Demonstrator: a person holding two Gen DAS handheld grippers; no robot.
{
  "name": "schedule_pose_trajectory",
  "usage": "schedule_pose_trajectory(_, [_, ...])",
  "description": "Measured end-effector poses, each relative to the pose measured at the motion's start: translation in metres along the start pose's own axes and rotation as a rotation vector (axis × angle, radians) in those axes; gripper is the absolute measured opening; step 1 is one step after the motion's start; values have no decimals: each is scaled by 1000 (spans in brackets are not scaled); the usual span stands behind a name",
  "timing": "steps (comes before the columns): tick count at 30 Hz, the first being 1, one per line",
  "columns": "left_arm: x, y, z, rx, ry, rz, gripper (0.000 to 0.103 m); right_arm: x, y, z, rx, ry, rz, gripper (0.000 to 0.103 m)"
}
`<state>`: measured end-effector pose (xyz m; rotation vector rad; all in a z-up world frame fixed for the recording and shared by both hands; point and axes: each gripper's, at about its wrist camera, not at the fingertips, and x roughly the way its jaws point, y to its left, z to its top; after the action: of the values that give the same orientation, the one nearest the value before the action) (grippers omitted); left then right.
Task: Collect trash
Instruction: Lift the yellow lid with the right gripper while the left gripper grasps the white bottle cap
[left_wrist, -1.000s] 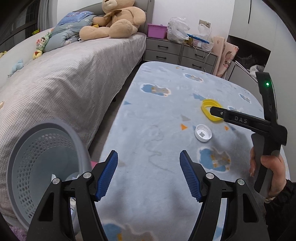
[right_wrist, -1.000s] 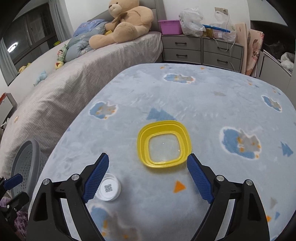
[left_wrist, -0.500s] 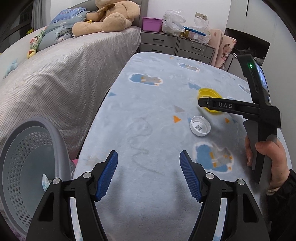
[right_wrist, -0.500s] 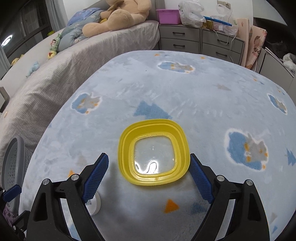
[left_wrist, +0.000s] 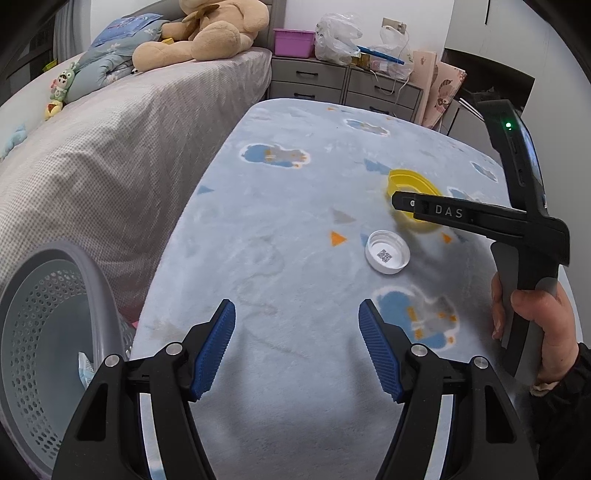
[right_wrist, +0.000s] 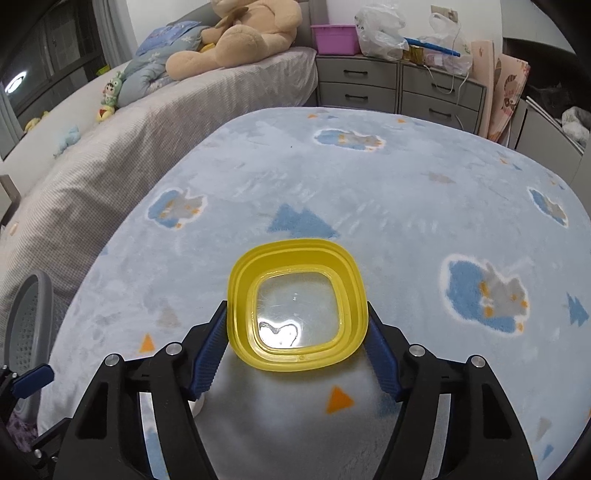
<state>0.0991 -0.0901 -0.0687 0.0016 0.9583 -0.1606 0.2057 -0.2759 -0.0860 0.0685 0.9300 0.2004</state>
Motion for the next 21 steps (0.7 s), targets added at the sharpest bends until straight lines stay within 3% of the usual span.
schedule_pose_trajectory(10, [6, -30, 14, 38, -6, -29, 66, -61, -27, -1, 115, -101, -24, 67])
schedule_pose_trajectory(21, [38, -63, 28, 61, 30, -48, 66, -91, -59, -25, 252, -132, -58, 67])
